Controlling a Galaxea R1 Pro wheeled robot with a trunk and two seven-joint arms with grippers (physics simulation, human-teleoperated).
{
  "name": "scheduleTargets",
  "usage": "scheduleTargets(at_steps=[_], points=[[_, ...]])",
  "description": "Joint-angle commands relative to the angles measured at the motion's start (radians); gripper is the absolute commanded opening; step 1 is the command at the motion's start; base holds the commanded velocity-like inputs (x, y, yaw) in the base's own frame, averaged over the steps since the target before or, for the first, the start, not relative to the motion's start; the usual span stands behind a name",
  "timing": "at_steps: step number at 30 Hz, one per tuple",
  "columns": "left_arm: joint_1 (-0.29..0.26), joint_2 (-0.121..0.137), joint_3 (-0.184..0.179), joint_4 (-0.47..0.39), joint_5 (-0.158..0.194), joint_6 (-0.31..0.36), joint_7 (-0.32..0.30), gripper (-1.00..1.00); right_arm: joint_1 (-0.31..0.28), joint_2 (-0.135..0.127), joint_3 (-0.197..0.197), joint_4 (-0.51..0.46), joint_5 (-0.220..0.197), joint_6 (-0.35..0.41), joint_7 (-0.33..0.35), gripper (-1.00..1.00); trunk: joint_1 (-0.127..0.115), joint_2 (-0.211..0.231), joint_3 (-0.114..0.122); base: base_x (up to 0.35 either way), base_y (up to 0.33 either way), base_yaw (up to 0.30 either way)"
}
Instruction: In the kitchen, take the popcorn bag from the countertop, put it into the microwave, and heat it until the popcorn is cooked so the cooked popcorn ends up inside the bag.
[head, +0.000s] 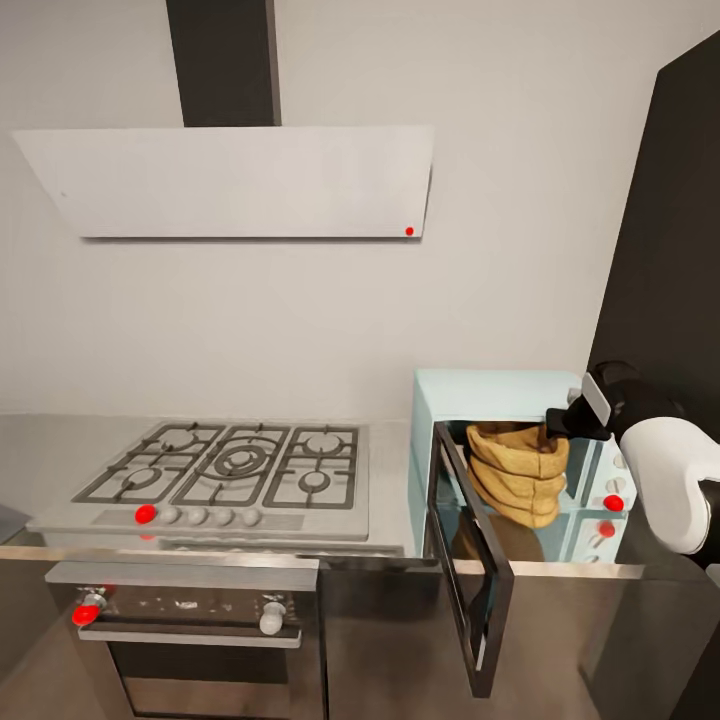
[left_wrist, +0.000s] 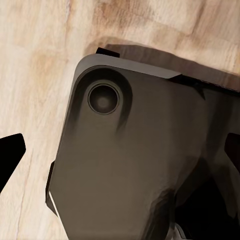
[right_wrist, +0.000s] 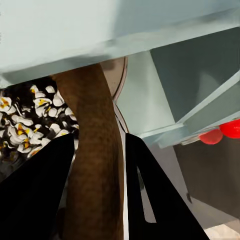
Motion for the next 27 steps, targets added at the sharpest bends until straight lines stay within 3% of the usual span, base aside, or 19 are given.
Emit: scheduleTargets(at_steps=[1, 11, 14, 16, 27], points=[[0.0, 0.0, 0.007, -0.002, 0.0, -0.001, 0.001, 1.0, -0.001, 0.001, -0.008, 0.0, 0.009, 0.003, 0.006, -1.0, 0.0, -0.001, -0.001, 0.0, 0.0, 0.0], [0.0, 0.0, 0.007, -0.002, 0.0, -0.001, 0.001, 1.0, -0.001, 0.0, -0.014, 0.002, 0.003, 0.003, 0.007, -1.0, 0.0, -0.001, -0.001, 0.0, 0.0, 0.0], [0.0, -0.001, 0.007, -0.002, 0.0, -0.001, 0.001, 1.0, -0.001, 0.0, -0.055, 0.001, 0.003, 0.003, 0.005, -1.0, 0.0, -0.001, -0.001, 0.0, 0.0, 0.0], [0.0, -0.001, 0.007, -0.002, 0.0, -0.001, 0.001, 1.0, -0.001, 0.0, -0.06, 0.001, 0.003, 0.003, 0.005, -1.0, 0.0, -0.001, -0.001, 0.0, 0.0, 0.0], [0.0, -0.002, 0.007, -0.002, 0.0, -0.001, 0.001, 1.0, -0.001, 0.0, -0.063, 0.058, 0.004, 0.003, 0.004, -1.0, 0.0, -0.001, -0.001, 0.0, 0.0, 0.0]])
